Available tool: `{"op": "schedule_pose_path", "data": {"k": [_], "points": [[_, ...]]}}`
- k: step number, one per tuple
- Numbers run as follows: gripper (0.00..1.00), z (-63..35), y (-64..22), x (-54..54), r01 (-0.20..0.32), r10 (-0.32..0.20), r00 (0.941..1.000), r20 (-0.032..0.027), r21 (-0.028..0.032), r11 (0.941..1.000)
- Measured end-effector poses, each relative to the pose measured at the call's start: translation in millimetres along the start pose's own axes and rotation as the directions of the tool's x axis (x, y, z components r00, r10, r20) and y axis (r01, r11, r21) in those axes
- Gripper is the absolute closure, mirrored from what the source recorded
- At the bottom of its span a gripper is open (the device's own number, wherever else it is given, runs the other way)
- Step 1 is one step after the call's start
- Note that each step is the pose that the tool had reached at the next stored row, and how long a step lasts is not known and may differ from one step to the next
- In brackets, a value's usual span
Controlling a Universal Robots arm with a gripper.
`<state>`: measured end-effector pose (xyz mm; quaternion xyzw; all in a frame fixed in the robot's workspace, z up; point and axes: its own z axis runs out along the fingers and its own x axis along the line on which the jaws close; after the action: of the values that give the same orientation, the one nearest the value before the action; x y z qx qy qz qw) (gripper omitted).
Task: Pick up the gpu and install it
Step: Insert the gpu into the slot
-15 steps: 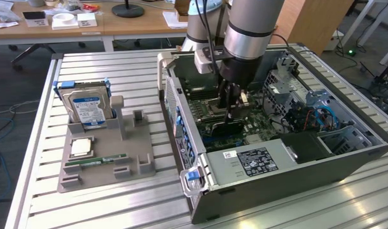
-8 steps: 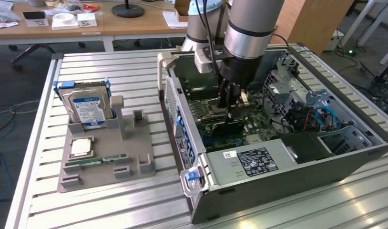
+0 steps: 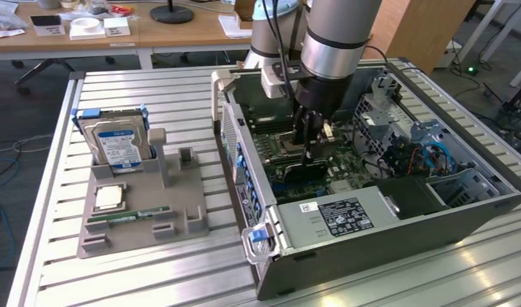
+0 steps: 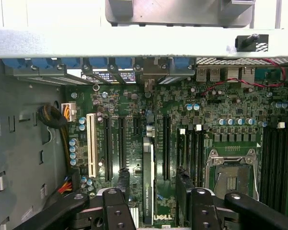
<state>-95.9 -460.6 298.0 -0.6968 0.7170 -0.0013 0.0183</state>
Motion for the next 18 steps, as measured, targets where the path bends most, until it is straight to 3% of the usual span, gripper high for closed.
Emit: {"op": "schedule_pose_path", "data": {"k": [11, 18], "points": [[0.49, -18.8, -0.9, -0.5, 0.000, 0.000, 1.0000, -0.0001, 0.0000, 1.0000], [0.49, -19.7, -1.0, -1.8, 0.000, 0.000, 1.0000, -0.0002, -0.0001, 1.0000]]}}
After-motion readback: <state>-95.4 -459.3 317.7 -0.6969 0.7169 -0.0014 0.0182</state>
